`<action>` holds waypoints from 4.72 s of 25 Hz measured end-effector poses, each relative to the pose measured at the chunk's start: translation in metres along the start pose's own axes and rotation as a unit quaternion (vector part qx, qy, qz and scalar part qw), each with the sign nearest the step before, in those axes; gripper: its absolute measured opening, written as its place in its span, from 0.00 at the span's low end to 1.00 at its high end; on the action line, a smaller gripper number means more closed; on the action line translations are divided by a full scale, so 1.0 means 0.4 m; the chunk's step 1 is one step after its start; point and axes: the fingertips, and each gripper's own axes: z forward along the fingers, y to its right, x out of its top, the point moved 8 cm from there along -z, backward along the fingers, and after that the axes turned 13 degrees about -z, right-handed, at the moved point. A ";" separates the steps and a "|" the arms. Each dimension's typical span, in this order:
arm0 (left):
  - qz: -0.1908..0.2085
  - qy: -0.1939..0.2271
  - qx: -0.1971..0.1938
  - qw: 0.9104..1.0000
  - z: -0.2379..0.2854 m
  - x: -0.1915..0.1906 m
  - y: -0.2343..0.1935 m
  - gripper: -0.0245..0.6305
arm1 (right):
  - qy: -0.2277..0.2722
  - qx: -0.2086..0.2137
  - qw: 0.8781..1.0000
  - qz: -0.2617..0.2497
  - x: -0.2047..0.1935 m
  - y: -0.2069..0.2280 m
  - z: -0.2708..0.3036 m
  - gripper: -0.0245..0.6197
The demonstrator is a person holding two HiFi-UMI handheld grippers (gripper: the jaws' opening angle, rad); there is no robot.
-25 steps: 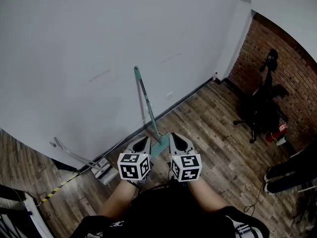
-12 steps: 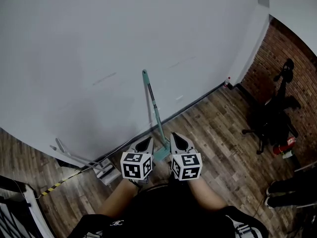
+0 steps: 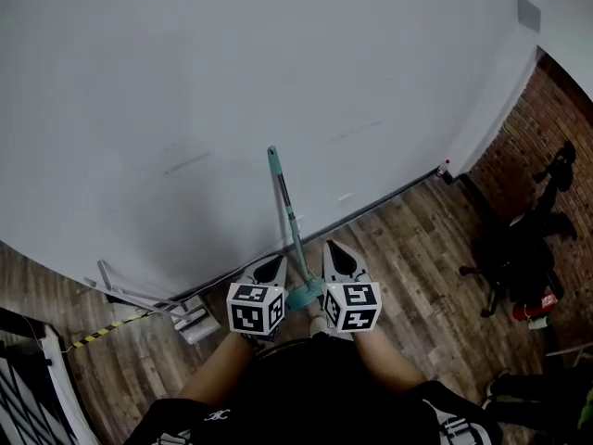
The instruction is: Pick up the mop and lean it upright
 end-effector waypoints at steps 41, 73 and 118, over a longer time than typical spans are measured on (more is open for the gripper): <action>-0.035 0.049 0.159 0.986 0.428 0.270 -0.155 0.09 | -0.015 0.075 0.997 -0.019 0.008 0.295 0.261 0.06; -0.037 0.036 0.207 0.977 0.601 0.308 -0.238 0.19 | -0.067 0.006 0.998 0.008 -0.062 0.424 0.173 0.06; 0.049 0.045 0.115 0.991 0.457 0.150 -0.021 0.19 | -0.060 0.080 0.995 0.005 -0.062 0.331 0.207 0.06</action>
